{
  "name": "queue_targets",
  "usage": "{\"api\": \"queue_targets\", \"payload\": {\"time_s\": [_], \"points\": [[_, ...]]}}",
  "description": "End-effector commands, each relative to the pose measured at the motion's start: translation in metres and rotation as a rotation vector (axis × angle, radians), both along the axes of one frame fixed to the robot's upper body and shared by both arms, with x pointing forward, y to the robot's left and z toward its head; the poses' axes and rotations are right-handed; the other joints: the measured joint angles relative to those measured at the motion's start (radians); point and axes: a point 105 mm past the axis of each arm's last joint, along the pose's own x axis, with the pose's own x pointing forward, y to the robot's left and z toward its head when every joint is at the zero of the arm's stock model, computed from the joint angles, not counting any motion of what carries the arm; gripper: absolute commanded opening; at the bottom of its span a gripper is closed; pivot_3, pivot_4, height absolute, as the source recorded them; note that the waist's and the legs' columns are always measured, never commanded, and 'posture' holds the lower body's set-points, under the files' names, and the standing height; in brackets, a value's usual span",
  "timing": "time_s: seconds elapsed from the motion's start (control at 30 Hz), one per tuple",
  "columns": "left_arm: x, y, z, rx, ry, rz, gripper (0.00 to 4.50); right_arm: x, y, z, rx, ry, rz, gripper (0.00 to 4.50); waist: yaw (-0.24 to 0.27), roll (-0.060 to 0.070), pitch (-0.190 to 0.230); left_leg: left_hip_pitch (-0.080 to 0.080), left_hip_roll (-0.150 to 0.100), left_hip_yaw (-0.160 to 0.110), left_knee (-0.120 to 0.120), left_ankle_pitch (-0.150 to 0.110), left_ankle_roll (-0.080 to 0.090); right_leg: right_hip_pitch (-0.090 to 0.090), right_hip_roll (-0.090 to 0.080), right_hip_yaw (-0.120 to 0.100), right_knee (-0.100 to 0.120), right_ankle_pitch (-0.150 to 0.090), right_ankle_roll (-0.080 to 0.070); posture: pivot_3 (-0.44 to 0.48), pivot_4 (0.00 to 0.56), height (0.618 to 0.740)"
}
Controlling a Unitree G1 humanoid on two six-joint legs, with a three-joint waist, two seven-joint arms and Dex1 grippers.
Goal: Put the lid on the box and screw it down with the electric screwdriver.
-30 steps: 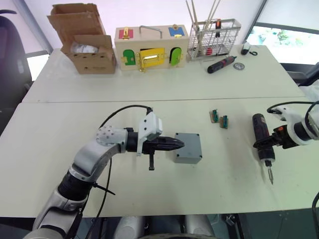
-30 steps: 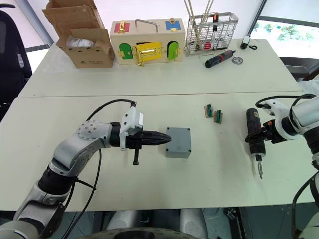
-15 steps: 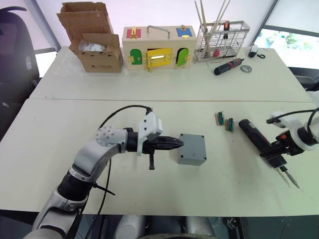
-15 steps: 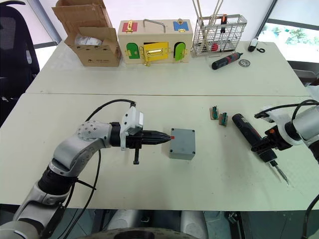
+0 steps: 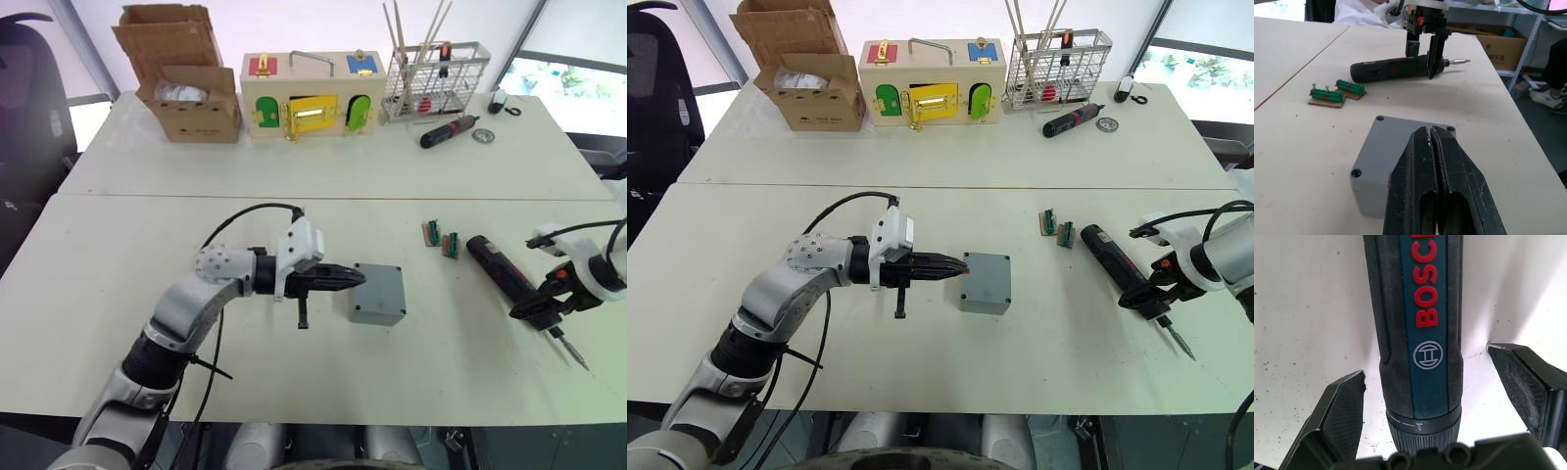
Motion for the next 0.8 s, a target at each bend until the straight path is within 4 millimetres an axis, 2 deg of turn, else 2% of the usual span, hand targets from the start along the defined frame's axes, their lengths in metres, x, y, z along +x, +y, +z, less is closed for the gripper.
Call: {"api": "queue_targets", "payload": {"time_s": [0.03, 0.23, 0.67, 0.8], "points": [[-0.003, -0.002, 0.006, -0.01, -0.033, -0.015, 0.0, -0.013, -0.008, -0.02, -0.041, 0.08, -0.043, 3.38, 0.0, 0.0, 0.0, 0.0, 0.0, 0.0, 0.0, 0.0, 0.0, 0.0, 0.0, 0.0, 0.0, 0.0, 0.0, 0.0, 0.15, 0.737], [-0.002, -0.001, 0.005, -0.008, -0.032, -0.004, 0.0, -0.012, -0.006, -0.024, -0.05, 0.084, -0.036, 1.81, 0.0, 0.0, 0.0, 0.0, 0.0, 0.0, 0.0, 0.0, 0.0, 0.0, 0.0, 0.0, 0.0, 0.0, 0.0, 0.0, 0.15, 0.737], [0.0, -0.001, 0.004, -0.002, -0.037, -0.002, 0.0, -0.014, -0.005, -0.027, -0.035, 0.097, -0.039, 1.8, 0.0, 0.0, 0.0, 0.0, 0.0, 0.0, 0.0, 0.0, 0.0, 0.0, 0.0, 0.0, 0.0, 0.0, 0.0, 0.0, 0.15, 0.737], [0.003, 0.003, 0.003, 0.005, -0.033, 0.005, 0.0, -0.001, -0.004, -0.01, 0.053, 0.01, -0.124, 1.8, -0.002, -0.001, 0.0, 0.0, 0.0, 0.0, 0.0, 0.0, 0.0, 0.0, 0.0, 0.0, 0.0, 0.0, 0.0, 0.0, 0.15, 0.737]]}}
